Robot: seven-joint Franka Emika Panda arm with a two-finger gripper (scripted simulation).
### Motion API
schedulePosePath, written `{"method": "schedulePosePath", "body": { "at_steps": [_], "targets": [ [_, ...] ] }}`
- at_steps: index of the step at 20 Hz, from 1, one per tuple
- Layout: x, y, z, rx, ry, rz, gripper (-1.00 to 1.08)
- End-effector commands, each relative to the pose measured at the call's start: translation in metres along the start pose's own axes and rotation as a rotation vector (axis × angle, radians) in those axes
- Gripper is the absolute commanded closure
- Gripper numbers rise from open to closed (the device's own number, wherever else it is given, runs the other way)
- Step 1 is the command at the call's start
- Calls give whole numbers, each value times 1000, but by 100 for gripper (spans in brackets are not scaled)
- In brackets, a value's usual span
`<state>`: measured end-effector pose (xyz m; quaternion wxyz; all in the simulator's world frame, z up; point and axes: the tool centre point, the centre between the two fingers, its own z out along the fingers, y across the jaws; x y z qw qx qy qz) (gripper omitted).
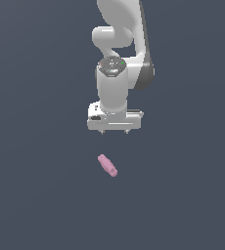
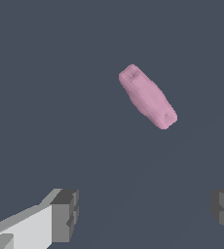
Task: Pick up the object and move it to a goal position.
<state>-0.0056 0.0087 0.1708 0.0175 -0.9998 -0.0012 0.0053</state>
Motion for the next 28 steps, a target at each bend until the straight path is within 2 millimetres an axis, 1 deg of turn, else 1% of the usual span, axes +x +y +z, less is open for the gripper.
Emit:
{"method": "schedulePosePath", "body": {
  "at_steps": [1,6,11,22,28],
  "targets": [
    [3,1,2,-2,0,-18,-92],
    [12,3,9,-7,0,-83,-92],
    [26,8,20,-15,0,-181,-92],
    [65,22,57,-31,-2,-474,-92],
    [79,29,74,-35,-2,-597,-92]
  ]
}}
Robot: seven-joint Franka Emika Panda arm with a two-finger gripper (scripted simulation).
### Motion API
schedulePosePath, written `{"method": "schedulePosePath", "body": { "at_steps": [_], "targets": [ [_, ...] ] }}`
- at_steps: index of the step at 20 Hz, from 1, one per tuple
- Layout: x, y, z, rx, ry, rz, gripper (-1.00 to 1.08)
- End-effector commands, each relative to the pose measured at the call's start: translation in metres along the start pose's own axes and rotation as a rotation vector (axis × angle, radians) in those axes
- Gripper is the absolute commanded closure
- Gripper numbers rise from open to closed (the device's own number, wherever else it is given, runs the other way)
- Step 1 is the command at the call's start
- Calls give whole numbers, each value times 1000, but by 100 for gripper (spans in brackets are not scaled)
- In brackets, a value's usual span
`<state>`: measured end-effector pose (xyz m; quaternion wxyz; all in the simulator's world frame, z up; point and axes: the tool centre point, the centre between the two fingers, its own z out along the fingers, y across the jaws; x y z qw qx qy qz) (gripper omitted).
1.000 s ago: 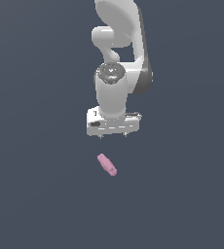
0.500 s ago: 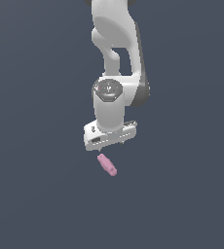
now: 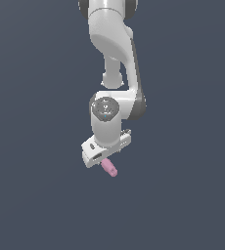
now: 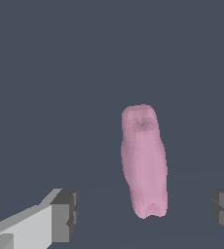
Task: Pick up the object and move it to a goal position.
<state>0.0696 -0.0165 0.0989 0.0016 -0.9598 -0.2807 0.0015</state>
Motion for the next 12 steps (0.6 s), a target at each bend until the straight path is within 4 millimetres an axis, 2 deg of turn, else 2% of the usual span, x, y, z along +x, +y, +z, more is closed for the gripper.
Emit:
{"method": "schedulePosePath", "body": {
  "at_steps": [1,12],
  "targets": [
    [3,5,6,-2,1,-46,-92],
    [8,14,19,-4,2,-127,-92]
  ]
}}
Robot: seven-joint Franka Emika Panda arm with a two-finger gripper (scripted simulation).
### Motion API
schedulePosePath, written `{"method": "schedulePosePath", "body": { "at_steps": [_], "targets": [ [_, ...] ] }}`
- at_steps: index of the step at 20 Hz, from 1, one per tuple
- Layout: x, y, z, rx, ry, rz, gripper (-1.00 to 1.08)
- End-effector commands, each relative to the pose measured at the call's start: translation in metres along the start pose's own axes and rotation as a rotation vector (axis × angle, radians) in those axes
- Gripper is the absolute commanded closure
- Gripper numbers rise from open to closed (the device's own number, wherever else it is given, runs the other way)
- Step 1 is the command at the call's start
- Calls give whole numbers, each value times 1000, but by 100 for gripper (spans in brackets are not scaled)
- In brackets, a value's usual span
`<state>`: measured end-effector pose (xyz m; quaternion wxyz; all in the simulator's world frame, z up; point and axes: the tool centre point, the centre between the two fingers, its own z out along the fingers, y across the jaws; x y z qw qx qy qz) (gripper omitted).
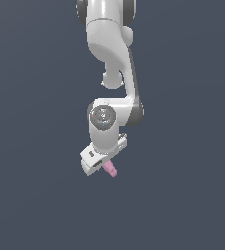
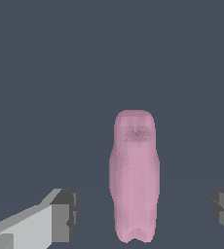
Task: Pick up the object and move it to a goal position.
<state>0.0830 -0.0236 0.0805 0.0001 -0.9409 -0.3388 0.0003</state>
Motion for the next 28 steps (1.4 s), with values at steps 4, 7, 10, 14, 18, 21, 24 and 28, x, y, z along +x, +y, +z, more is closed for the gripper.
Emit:
{"method": "schedulePosePath", "body": {
  "at_steps": [4,7,10,14,18,21,24,28],
  "targets": [
    [0,0,4,0,0,0,-92],
    [0,0,15,0,0,-1,-92],
    [0,-1,32,0,0,-3,-92],
    [-1,-1,48,-1,0,-5,-92],
    [0,0,51,-1,0,-5,-92],
    [1,0,50,-1,0,-5,108],
    [1,0,50,-1,0,-5,108],
    [1,0,50,-1,0,-5,108]
  ]
}}
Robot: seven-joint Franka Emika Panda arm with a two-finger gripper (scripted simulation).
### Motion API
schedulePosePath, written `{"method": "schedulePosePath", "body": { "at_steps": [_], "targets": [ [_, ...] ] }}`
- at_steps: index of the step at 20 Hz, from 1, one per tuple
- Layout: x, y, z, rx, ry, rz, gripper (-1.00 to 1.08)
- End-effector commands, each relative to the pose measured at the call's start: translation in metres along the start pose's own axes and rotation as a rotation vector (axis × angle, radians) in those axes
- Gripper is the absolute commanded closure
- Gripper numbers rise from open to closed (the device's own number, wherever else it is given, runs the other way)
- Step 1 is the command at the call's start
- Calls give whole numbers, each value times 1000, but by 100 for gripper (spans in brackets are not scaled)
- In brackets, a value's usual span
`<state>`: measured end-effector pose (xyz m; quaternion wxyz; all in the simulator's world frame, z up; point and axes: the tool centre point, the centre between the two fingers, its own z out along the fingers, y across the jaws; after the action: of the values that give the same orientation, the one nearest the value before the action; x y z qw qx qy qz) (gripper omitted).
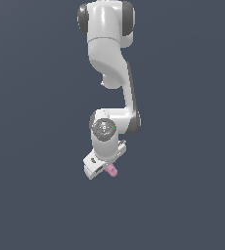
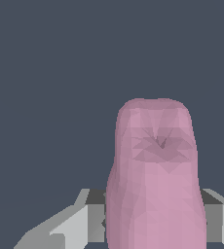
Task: Pick up the object and move it to a goal position.
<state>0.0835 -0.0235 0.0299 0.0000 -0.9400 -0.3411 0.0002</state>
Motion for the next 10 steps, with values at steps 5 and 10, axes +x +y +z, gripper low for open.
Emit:
{"method": "schedulePosePath", "body": {
  "at_steps": [5,10],
  "targets": [
    [-1,0,0,0,0,0,108],
    [-10,-1,0,0,0,0,108]
  ]
}}
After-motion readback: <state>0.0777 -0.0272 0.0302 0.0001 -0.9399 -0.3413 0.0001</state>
